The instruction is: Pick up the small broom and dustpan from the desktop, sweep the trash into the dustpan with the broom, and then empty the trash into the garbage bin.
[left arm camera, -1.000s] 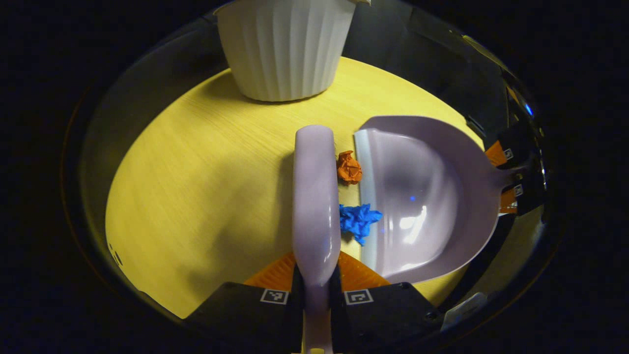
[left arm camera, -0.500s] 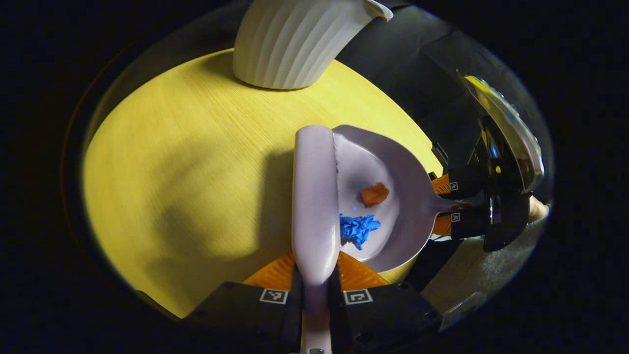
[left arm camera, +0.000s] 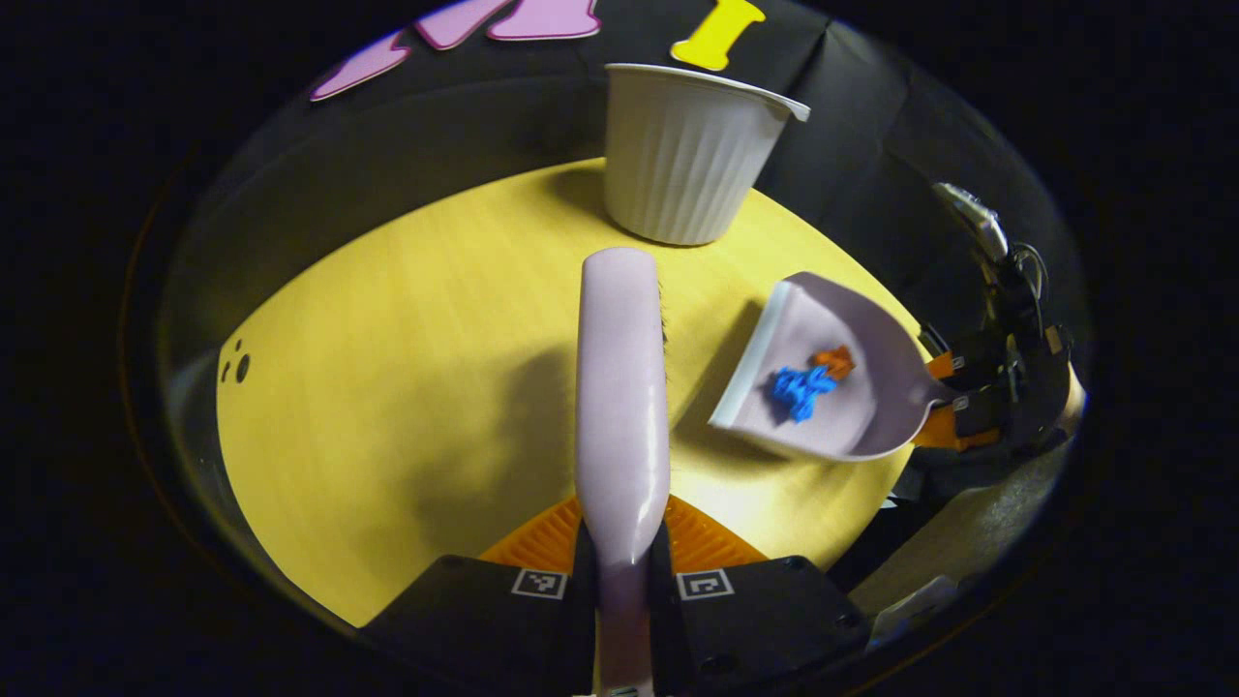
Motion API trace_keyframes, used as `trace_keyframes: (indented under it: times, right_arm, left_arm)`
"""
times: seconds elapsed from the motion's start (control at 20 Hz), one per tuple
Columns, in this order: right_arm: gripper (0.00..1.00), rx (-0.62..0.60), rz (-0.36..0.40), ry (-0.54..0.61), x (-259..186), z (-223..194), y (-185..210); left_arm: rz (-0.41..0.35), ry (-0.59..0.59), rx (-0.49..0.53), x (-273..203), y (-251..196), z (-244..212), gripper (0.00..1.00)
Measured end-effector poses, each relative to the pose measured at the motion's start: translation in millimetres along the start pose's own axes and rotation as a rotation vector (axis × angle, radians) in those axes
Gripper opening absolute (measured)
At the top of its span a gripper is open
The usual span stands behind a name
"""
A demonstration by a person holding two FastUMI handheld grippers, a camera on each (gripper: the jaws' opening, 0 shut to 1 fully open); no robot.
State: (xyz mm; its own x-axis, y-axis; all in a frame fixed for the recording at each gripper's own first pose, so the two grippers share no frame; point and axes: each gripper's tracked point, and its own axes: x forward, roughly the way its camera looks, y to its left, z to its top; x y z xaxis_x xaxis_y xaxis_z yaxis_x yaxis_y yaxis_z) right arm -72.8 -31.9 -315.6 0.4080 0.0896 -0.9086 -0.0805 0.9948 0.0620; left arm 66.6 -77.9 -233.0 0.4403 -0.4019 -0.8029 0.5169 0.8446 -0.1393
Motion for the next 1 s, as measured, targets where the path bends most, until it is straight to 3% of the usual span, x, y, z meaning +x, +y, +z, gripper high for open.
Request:
trace_keyframes:
  times: [0.25,0.55,1.0]
  right_arm:
    - [0.37,0.085,-0.090,-0.044,-68.4,30.5,-43.3]
    - [0.36,0.197,-0.113,-0.128,-137.6,80.4,-81.4]
    - [0.36,0.169,-0.247,-0.176,-172.7,178.1,-150.6]
  left_arm:
    - [0.051,-0.012,-0.070,0.3,21.6,-26.2,0.25]
    - [0.053,-0.001,-0.111,3.3,28.2,-53.2,0.27]
    - [0.066,0.001,-0.126,-4.1,45.7,-81.8,0.27]
